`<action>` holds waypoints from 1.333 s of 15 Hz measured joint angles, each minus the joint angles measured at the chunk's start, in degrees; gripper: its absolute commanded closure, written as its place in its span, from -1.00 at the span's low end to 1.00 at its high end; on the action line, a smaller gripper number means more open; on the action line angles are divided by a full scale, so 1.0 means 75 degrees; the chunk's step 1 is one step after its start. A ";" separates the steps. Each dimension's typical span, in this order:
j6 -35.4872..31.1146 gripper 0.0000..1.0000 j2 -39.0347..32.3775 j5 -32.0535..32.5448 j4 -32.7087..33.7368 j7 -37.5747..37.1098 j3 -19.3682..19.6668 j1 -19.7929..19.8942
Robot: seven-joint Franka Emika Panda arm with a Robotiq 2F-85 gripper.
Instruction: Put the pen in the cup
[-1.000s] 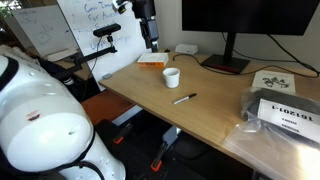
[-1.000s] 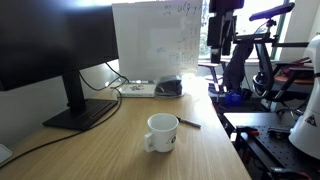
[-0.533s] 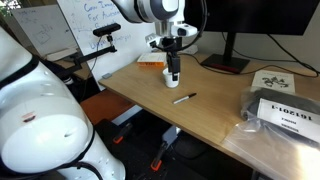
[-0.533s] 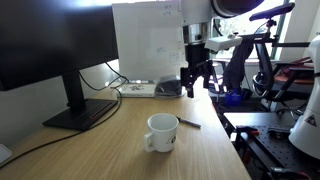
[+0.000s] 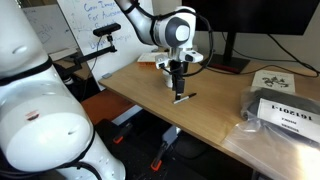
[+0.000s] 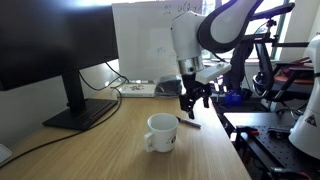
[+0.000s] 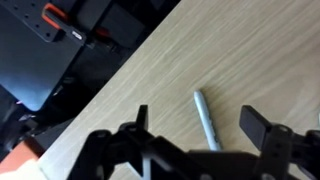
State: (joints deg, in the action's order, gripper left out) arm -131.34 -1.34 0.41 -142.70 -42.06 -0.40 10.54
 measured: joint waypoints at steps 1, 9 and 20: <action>-0.0032 -0.67 -0.0130 -0.0030 0.0042 0.0000 0.0073 -0.0080; -0.0051 0.61 -0.0987 -0.0255 0.0372 0.0195 0.0504 -0.0400; -0.0028 0.94 -0.1094 -0.0776 0.0730 0.0784 0.0592 -0.0708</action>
State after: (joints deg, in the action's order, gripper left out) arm -131.55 -9.55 -5.41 -137.23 -36.18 4.04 5.23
